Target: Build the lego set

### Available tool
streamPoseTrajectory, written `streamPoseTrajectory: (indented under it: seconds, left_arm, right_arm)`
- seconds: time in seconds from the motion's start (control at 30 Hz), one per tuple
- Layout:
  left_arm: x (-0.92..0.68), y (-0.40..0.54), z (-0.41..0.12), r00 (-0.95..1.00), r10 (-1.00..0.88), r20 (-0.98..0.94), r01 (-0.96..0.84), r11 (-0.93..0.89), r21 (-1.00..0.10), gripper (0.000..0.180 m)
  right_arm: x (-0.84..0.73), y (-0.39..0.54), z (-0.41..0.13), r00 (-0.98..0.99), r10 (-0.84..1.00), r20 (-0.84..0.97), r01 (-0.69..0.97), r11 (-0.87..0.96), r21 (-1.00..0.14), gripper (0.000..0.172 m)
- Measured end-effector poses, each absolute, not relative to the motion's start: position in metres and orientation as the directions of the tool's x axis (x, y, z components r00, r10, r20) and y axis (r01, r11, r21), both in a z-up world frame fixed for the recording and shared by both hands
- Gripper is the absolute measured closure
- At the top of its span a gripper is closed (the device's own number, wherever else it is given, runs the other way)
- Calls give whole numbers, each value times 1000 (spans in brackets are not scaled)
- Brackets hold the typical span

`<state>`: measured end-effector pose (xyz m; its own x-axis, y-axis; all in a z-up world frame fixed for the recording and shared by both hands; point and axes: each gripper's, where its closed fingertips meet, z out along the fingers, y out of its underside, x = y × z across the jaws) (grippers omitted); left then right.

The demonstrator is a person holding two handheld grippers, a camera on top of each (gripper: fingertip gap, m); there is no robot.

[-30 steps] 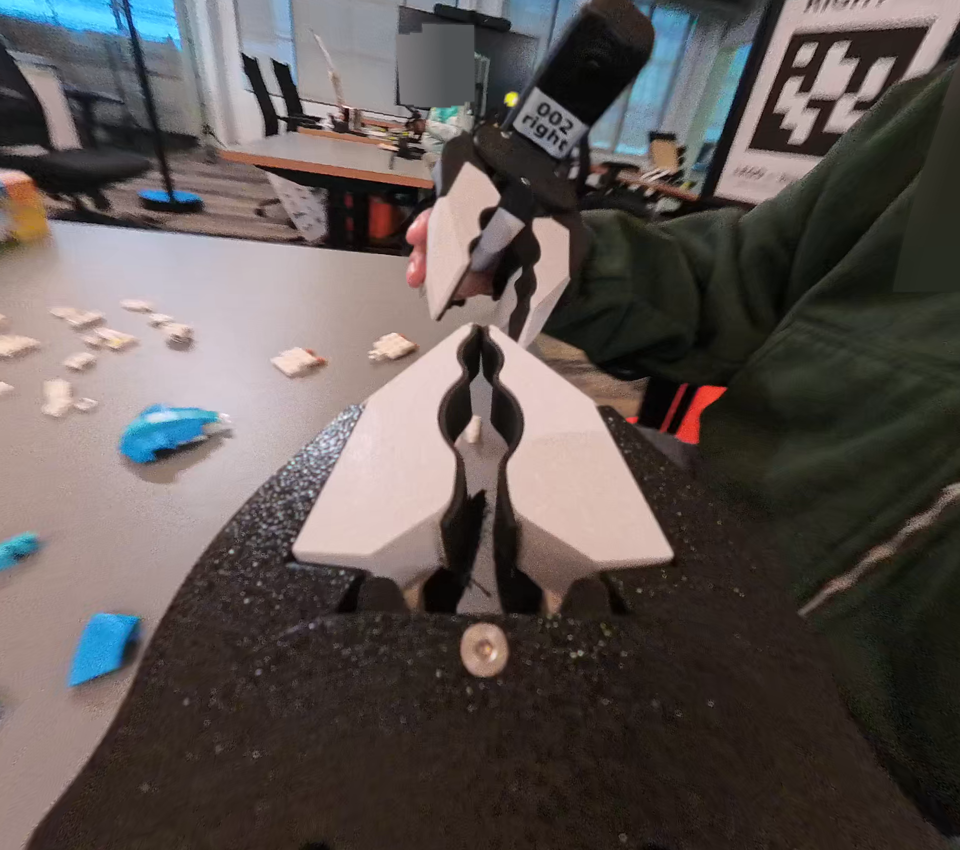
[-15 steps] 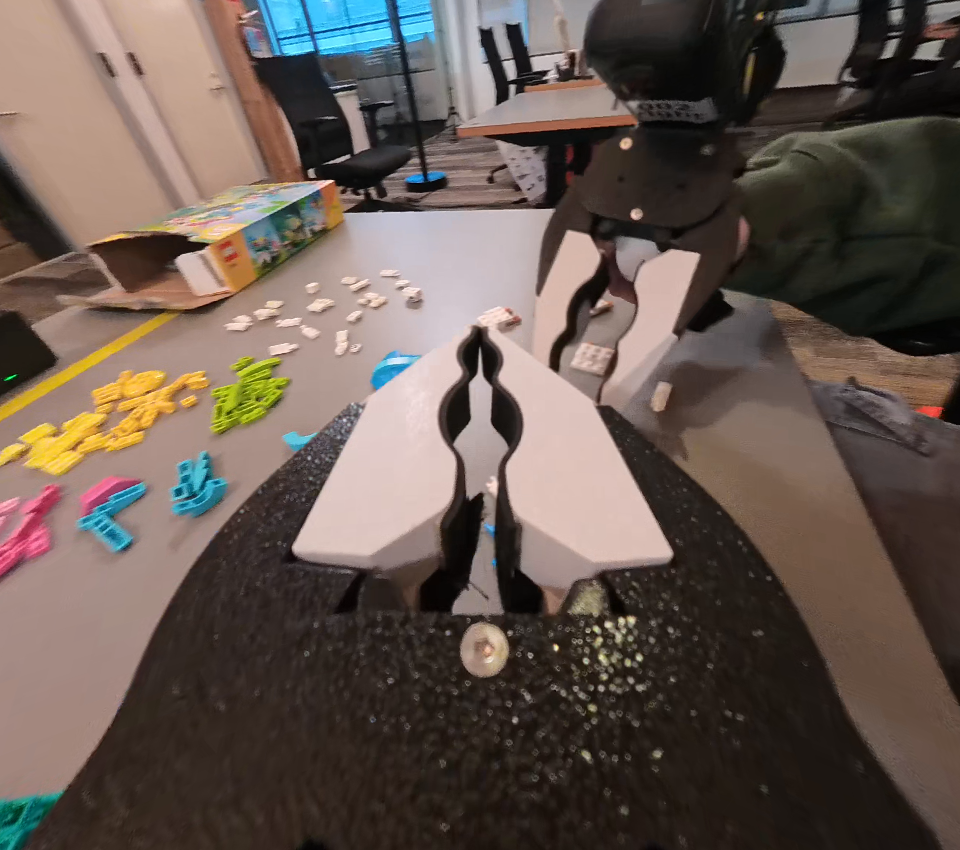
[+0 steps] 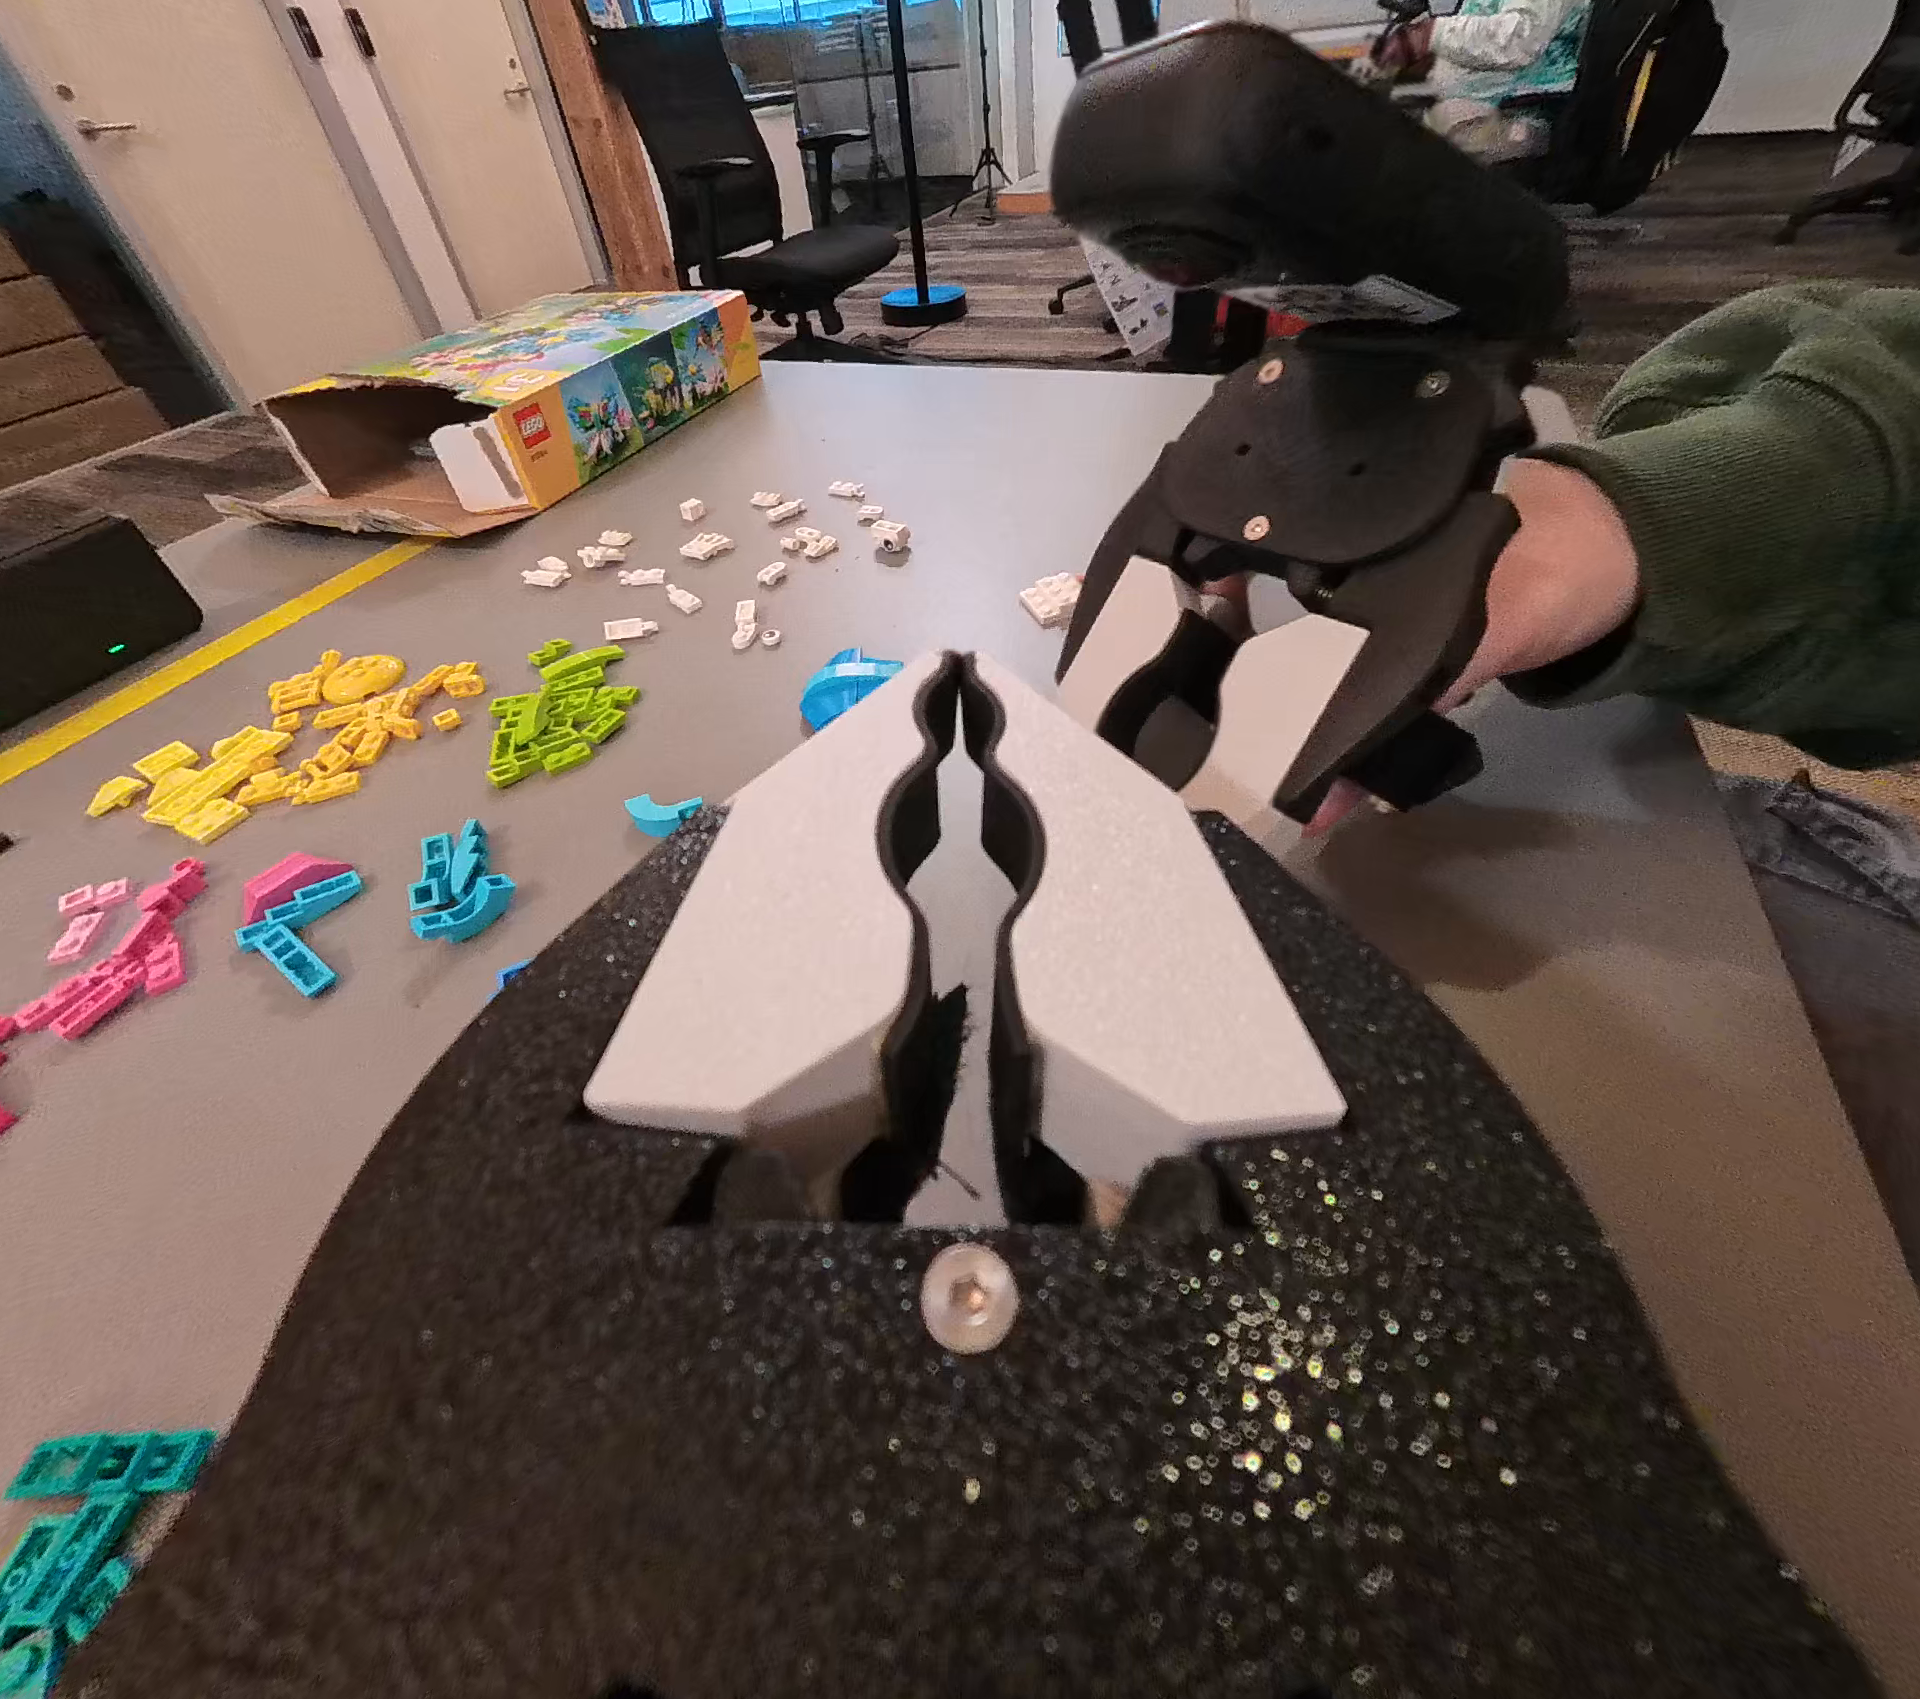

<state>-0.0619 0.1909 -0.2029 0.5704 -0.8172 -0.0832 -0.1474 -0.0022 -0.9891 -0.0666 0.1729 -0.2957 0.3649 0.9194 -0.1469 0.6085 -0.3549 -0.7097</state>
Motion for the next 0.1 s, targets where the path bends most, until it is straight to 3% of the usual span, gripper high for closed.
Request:
streamPoseTrajectory:
  seconds: [0.03,0.1]
  left_arm:
    - [-61,191,-203,569,-818,-85,-151,-2,-989,180]
    - [-61,191,-205,568,-818,-89,-158,-2,-987,180]
  right_arm:
    - [-67,173,-297,374,915,-154,606,-366,-706,144]
    - [-67,175,-299,386,913,-133,618,-363,-697,150]
